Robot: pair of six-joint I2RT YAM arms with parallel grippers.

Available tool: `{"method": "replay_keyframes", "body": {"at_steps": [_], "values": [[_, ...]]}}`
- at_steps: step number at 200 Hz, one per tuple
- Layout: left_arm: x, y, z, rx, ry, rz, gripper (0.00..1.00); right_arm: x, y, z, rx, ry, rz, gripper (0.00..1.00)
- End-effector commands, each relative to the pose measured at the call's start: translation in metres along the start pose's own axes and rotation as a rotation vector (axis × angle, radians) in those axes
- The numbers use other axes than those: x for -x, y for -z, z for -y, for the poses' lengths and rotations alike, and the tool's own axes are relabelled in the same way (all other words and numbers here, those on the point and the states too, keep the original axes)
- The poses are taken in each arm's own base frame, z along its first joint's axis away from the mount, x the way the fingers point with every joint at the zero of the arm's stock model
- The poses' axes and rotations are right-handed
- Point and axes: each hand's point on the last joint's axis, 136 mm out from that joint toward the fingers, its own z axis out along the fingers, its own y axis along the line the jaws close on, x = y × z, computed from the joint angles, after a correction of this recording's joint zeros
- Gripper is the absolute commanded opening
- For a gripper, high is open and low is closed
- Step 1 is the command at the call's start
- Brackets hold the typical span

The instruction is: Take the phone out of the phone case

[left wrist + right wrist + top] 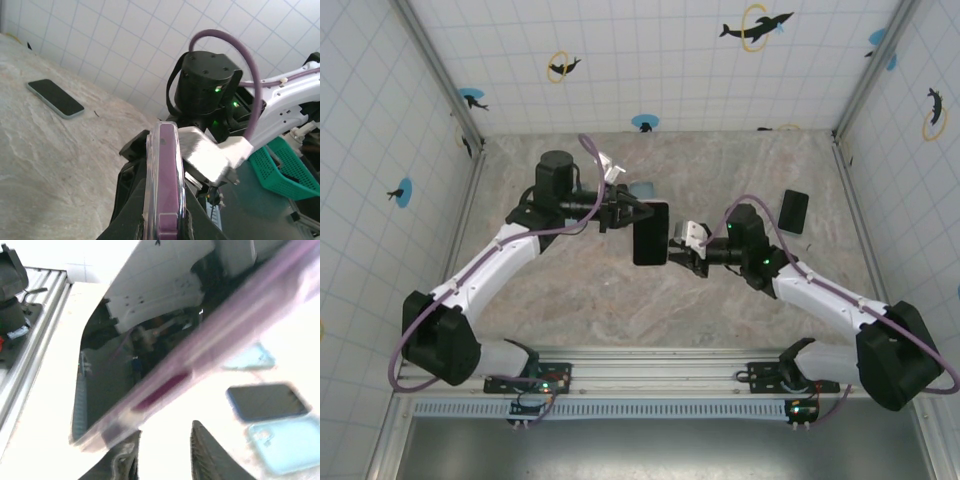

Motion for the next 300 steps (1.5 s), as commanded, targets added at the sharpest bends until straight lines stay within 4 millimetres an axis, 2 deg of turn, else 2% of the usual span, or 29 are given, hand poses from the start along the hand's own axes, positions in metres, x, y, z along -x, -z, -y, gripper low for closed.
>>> {"method": "replay_keyframes", "body": {"at_steps": [1,21,61,124,188,265,300], "values": [[0.028,0.006,0.019,-0.010,-0.190,0.049,0.00,-0.009,0.006,-0.023,0.096,-0.061,-0.017,0.38],[0.027,0.004,0.016,-0.017,-0.188,0.044,0.00,0.001,0.007,-0.028,0.128,-0.074,0.042,0.40],[0.025,0.003,0.015,-0.029,-0.178,0.053,0.00,0.024,0.008,-0.017,0.132,-0.086,0.134,0.40],[0.026,0.003,0.017,-0.048,-0.168,0.049,0.00,0.017,0.001,-0.014,0.156,-0.095,0.099,0.21],[0.023,0.002,0.016,-0.055,-0.162,0.043,0.00,0.030,0.003,-0.011,0.169,-0.096,0.154,0.22],[0.019,0.002,0.016,-0.061,-0.152,0.037,0.00,0.033,0.002,-0.010,0.186,-0.109,0.165,0.21],[0.021,0.002,0.017,-0.063,-0.150,0.038,0.00,0.027,-0.001,-0.010,0.196,-0.109,0.135,0.13]]}}
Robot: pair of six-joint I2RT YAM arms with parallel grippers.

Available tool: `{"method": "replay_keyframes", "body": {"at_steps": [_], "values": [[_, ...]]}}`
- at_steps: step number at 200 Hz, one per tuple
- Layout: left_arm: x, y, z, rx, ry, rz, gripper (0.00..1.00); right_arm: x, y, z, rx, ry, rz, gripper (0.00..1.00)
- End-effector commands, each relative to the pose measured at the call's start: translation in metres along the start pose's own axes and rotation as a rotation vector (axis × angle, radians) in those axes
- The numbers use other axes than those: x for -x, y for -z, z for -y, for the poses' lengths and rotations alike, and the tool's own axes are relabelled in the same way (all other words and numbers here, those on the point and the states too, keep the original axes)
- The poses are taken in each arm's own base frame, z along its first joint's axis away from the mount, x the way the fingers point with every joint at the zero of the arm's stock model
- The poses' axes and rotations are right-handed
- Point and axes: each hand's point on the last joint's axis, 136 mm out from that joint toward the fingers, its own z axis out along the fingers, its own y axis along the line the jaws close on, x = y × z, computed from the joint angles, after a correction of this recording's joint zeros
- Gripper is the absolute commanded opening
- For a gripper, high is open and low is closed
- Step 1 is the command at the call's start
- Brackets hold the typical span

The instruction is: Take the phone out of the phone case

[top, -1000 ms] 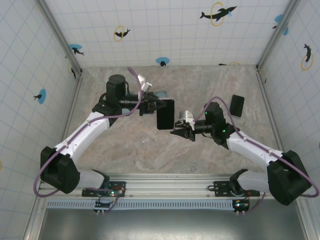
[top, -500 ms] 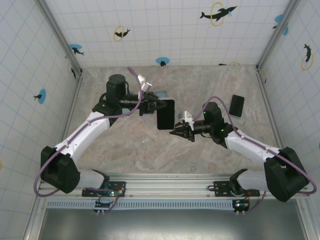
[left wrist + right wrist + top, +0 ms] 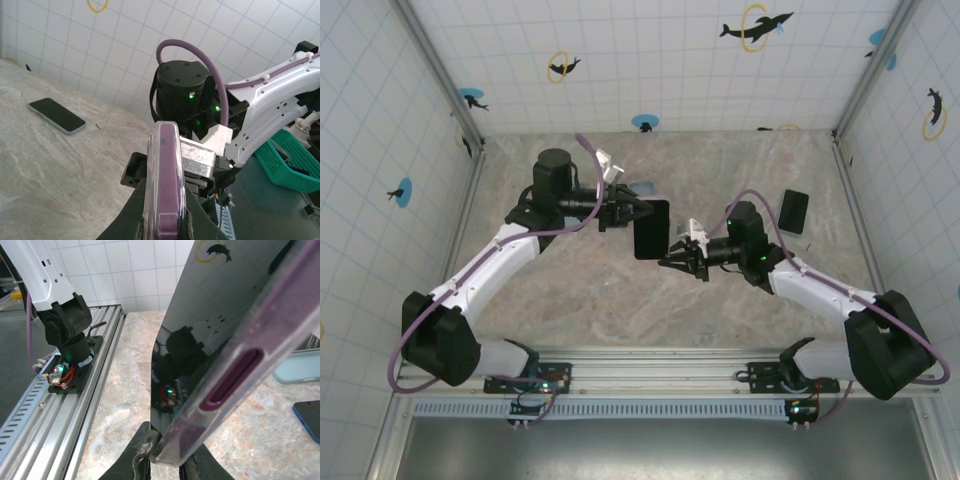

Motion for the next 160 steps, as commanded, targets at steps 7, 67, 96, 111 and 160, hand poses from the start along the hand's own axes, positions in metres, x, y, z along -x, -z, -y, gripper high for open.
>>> {"method": "replay_keyframes", "body": {"at_steps": [7,67,96,111,160], "values": [[0.014,0.001,0.011,-0.036,-0.055,0.020,0.00,0.015,-0.001,0.006,0.007,0.061,0.012,0.11],[0.008,-0.001,0.009,-0.058,0.092,0.007,0.00,0.019,-0.004,0.022,-0.149,0.231,-0.032,0.01],[0.007,-0.001,0.012,-0.063,0.169,0.005,0.00,0.027,0.004,0.045,-0.329,0.354,-0.062,0.00],[0.003,0.000,0.014,-0.063,0.194,0.006,0.00,0.038,0.011,0.053,-0.402,0.406,-0.039,0.00],[-0.009,-0.006,0.013,-0.069,0.229,0.004,0.00,0.084,0.019,0.041,-0.322,0.353,0.173,0.00]]}}
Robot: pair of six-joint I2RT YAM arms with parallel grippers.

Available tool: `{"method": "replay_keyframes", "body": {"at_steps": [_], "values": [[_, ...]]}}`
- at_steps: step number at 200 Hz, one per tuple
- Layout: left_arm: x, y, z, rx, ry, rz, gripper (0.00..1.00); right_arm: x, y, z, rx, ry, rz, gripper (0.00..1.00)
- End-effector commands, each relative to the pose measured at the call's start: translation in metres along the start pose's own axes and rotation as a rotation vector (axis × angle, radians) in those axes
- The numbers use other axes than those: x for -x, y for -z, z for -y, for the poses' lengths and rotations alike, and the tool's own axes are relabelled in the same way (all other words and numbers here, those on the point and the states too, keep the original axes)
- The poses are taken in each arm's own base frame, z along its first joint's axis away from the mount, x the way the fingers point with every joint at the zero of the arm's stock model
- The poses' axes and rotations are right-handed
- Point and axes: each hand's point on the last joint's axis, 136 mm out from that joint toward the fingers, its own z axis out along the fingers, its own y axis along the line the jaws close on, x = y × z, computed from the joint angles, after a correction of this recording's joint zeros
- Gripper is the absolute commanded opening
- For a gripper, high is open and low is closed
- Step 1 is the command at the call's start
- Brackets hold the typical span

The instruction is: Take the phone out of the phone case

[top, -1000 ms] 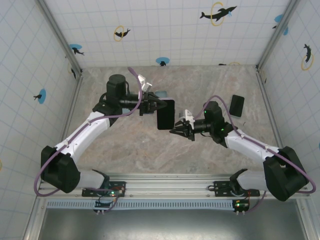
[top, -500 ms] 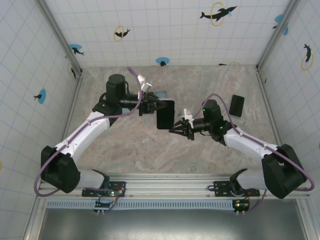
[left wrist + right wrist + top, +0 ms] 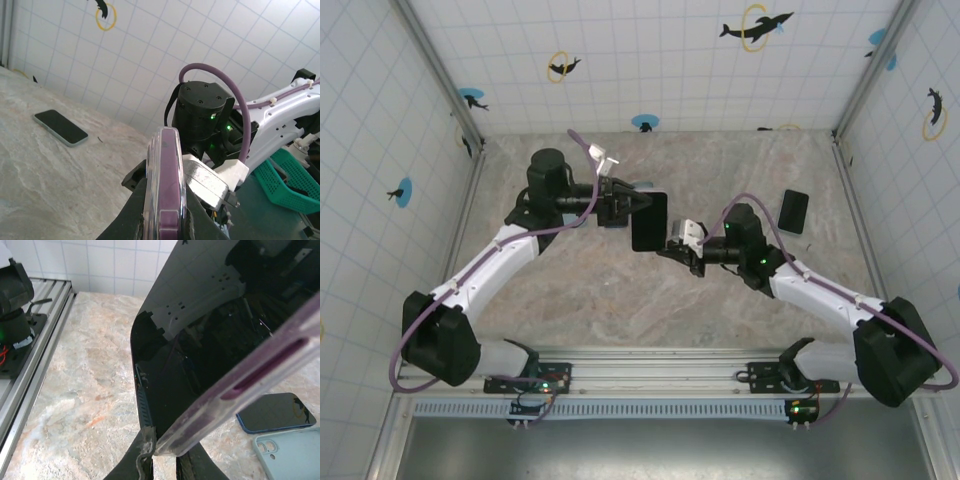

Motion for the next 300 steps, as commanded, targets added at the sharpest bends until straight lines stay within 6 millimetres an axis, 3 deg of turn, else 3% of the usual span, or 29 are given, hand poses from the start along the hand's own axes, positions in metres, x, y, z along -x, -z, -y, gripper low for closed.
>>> {"method": "replay_keyframes", "body": {"at_steps": [1,15,34,70,96,116,128,160,174,192,202,209,236,300], "values": [[-0.023,-0.007,0.016,-0.075,0.192,-0.061,0.00,0.072,0.017,0.033,-0.136,0.149,0.232,0.00],[-0.022,-0.009,0.019,-0.093,0.186,-0.061,0.00,0.070,0.013,0.030,-0.122,0.139,0.222,0.00],[-0.020,-0.014,0.029,-0.138,0.185,-0.071,0.00,0.054,0.008,0.042,-0.212,0.174,0.136,0.00],[-0.017,-0.013,0.034,-0.141,0.180,-0.067,0.00,0.048,0.012,0.057,-0.332,0.209,0.105,0.00],[-0.022,-0.015,0.023,-0.093,0.172,-0.073,0.00,0.063,0.018,0.046,-0.247,0.152,0.211,0.00],[-0.016,-0.012,0.009,-0.024,0.157,-0.039,0.00,0.058,0.021,0.040,-0.207,0.114,0.199,0.00],[-0.007,-0.008,0.001,0.013,0.158,0.004,0.00,0.052,0.023,0.037,-0.200,0.073,0.193,0.03],[0.023,0.007,-0.028,0.144,0.230,0.146,0.00,0.038,0.043,0.044,-0.244,-0.160,0.235,0.26],[0.028,0.010,-0.038,0.188,0.275,0.185,0.00,0.040,0.049,0.047,-0.256,-0.294,0.291,0.37],[0.032,0.014,-0.047,0.224,0.344,0.248,0.00,0.035,0.052,0.053,-0.283,-0.464,0.311,0.42],[0.040,0.016,-0.047,0.215,0.373,0.295,0.00,0.032,0.052,0.055,-0.287,-0.542,0.320,0.44],[0.033,0.017,-0.052,0.212,0.422,0.314,0.00,0.032,0.054,0.056,-0.288,-0.591,0.344,0.44],[0.040,0.019,-0.052,0.184,0.490,0.380,0.00,0.030,0.058,0.063,-0.314,-0.722,0.389,0.45],[0.045,0.020,-0.049,0.174,0.500,0.414,0.00,0.036,0.051,0.056,-0.228,-0.753,0.400,0.44]]}}
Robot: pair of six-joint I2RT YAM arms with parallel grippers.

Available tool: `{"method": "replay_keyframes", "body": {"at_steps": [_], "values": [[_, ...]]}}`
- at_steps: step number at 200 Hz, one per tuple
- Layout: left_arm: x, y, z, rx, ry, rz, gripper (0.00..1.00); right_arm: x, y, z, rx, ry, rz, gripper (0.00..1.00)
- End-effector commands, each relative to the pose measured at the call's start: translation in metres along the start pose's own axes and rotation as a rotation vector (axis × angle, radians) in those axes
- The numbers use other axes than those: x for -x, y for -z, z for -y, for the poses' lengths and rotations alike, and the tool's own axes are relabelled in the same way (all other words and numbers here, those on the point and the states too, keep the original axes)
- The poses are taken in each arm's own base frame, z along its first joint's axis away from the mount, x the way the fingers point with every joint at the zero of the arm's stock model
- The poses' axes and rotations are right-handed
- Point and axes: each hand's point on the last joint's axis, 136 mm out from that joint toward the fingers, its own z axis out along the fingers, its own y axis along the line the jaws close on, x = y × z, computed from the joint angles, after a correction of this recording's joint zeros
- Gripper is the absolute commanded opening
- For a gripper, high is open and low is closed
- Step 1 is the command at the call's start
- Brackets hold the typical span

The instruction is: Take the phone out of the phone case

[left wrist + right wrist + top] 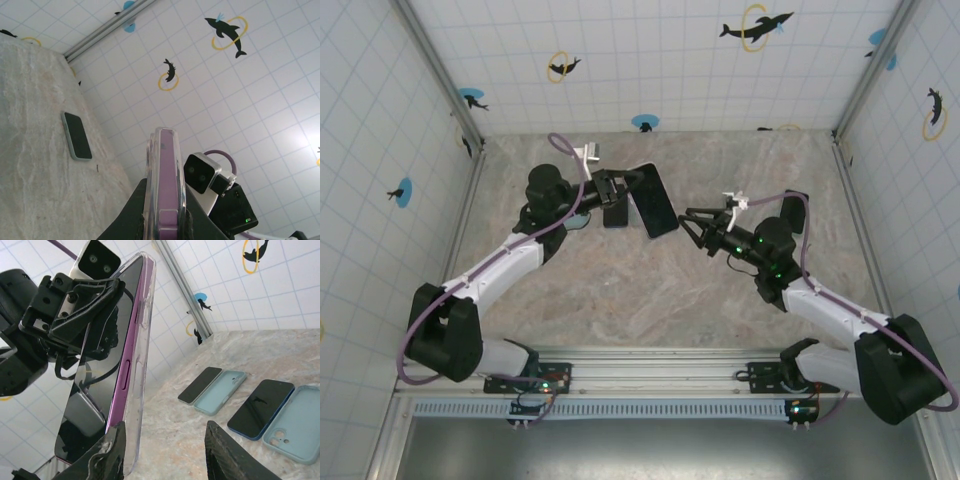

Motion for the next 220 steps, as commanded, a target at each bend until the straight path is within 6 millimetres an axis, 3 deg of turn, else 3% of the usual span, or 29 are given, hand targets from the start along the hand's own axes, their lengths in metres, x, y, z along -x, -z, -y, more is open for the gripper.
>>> {"method": "replay_keyframes", "body": {"at_steps": [1,51,82,122,143,182,220], "values": [[0.016,0.002,0.027,-0.079,-0.032,0.073,0.00,0.000,-0.002,-0.010,0.061,-0.035,0.000,0.44],[0.019,0.005,0.032,-0.110,0.015,0.106,0.00,-0.012,-0.009,-0.006,0.063,-0.098,-0.054,0.43],[0.020,0.008,0.027,-0.098,0.051,0.149,0.00,-0.014,-0.013,-0.015,0.096,-0.146,-0.053,0.43],[0.023,0.012,0.016,-0.086,0.123,0.219,0.00,-0.005,-0.014,-0.018,0.107,-0.279,-0.006,0.45],[0.023,0.011,0.008,-0.070,0.158,0.243,0.00,0.005,-0.014,-0.014,0.087,-0.435,0.056,0.46],[0.020,0.006,-0.009,-0.081,0.258,0.252,0.00,0.025,-0.016,-0.029,0.188,-0.590,0.117,0.44],[0.015,0.001,-0.026,-0.069,0.330,0.270,0.00,0.032,-0.018,-0.037,0.232,-0.655,0.141,0.38]]}}
